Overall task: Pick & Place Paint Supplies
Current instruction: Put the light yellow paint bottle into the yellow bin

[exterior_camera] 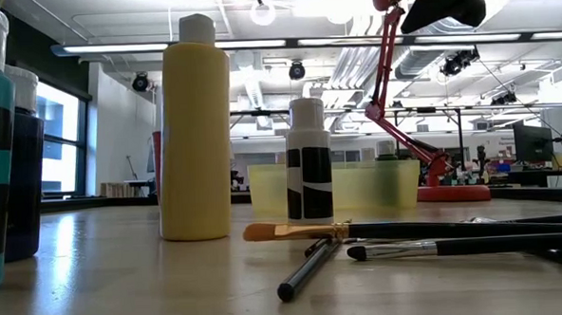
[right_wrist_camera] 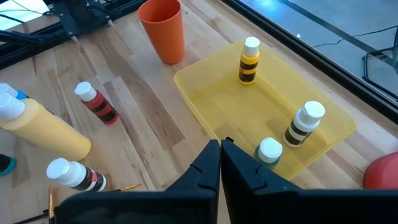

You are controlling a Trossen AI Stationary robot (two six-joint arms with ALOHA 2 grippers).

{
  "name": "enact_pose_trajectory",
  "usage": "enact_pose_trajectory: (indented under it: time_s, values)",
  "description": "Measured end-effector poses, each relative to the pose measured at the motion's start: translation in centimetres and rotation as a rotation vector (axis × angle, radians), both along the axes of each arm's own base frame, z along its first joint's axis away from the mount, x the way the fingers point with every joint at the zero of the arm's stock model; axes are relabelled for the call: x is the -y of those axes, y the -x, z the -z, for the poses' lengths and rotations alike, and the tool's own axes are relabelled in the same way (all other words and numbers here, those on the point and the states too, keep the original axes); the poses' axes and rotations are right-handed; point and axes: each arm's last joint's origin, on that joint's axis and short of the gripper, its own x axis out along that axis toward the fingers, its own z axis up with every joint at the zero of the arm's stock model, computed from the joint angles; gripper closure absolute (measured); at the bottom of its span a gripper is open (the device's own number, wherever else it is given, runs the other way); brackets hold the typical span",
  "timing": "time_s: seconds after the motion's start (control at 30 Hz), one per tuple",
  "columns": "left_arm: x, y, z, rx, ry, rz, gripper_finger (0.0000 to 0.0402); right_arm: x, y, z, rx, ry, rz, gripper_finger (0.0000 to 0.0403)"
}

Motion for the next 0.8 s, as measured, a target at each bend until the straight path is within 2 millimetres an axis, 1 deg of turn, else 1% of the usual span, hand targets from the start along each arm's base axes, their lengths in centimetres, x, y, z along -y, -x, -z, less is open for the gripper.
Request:
enact_pose_trajectory:
  time_s: [0.1,0.3,0.43,0.63,0.7,0.8]
  values:
    - [0.0,0.2,0.5,-0.038,-0.001,-0.001,0.0401,0.0,0.0,0.0,0.001,0.003,0.002,0.0398]
    - [0.0,0.1,0.4,-0.034,-0.003,-0.002,0.0401,0.0,0.0,0.0,-0.002,0.009,-0.001,0.0398]
    - [0.0,0.1,0.4,-0.042,-0.039,0.012,0.0401,0.0,0.0,0.0,-0.003,0.020,-0.010,0.0398]
    - [0.0,-0.3,0.7,-0.055,0.021,-0.007,0.0400,0.0,-0.1,-0.1,0.007,0.020,-0.011,0.0398]
    - [0.1,-0.3,0.9,-0.072,0.028,0.037,0.0397,0.0,-0.1,-0.1,0.007,0.020,-0.011,0.0398]
    - [0.6,-0.9,1.0,-0.089,-0.028,0.224,0.0389,0.0,-0.1,-0.1,0.008,0.020,-0.011,0.0398]
